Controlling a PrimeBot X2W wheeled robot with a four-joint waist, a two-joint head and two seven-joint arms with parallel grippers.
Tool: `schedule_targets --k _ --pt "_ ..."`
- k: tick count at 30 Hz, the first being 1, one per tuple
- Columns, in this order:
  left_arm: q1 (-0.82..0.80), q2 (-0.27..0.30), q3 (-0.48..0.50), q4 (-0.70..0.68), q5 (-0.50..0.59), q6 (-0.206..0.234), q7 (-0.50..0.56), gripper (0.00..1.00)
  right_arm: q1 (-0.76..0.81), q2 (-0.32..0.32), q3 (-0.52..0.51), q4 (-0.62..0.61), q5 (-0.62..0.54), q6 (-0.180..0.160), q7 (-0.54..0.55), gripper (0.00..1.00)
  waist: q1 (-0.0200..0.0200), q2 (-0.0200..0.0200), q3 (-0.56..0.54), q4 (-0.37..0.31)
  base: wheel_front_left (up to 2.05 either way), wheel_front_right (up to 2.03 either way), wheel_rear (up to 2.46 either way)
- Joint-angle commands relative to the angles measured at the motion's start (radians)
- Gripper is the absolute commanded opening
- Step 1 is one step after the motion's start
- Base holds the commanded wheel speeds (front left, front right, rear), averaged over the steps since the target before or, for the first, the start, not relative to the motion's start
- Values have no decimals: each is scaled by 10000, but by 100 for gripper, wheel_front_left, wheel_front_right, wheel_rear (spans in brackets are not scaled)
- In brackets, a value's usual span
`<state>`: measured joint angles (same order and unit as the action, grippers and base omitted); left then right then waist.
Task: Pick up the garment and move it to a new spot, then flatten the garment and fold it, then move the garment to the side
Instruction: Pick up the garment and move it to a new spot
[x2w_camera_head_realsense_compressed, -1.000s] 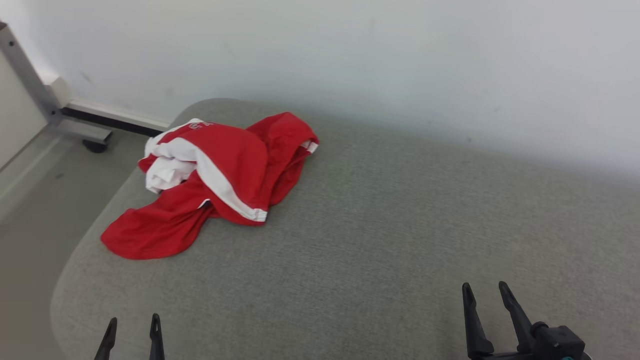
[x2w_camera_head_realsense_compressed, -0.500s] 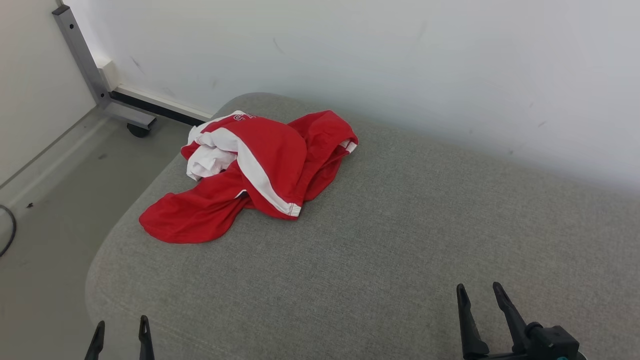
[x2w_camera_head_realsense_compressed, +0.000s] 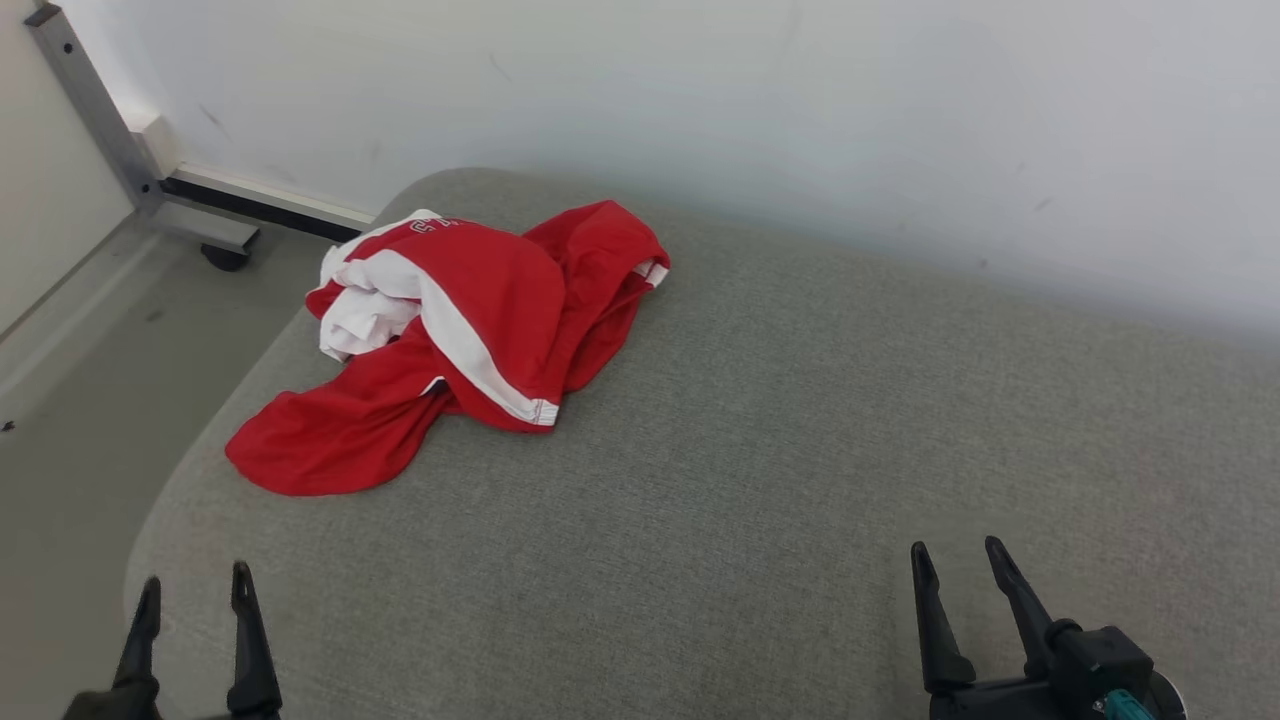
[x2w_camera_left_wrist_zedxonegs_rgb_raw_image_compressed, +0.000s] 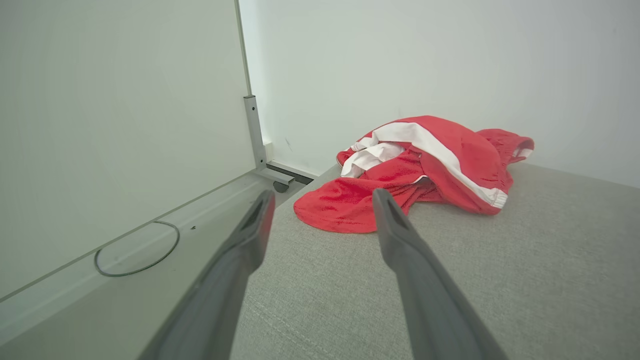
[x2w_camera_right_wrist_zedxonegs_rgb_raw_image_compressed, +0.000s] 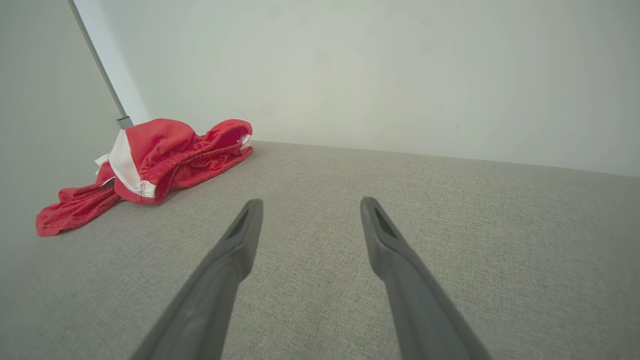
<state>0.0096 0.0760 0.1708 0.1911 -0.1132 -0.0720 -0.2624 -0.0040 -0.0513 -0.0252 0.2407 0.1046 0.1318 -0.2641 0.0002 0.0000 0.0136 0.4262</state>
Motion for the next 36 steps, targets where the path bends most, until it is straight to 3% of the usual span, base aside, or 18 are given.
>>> schedule_targets --k 1,13,20,30,36 --pt "-364 81 77 -6 -74 -58 -37 100 -125 18 -42 -18 -134 -21 -7 100 -2 0 290 -374 0 0 0" --pt "-3962 1137 466 684 -942 -407 -37 100 -1188 17 -401 -531 -820 -21 -7 100 -2 0 2242 -1888 0 0 0" --pt "-5926 1827 560 1764 -1431 -495 -37 100 -1678 18 -473 -1043 -899 -21 -6 100 -2 0 3271 -2612 0 0 0" --pt "-7546 2907 337 3601 -1872 -592 209 100 -2068 20 -404 -1571 -920 -21 -6 100 -2 0 4037 -3356 0 0 0" --pt "-8292 3505 -203 4916 -2283 -573 1177 100 -2185 22 -437 -1830 -865 -21 -6 100 -2 0 4285 -3684 0 0 0"
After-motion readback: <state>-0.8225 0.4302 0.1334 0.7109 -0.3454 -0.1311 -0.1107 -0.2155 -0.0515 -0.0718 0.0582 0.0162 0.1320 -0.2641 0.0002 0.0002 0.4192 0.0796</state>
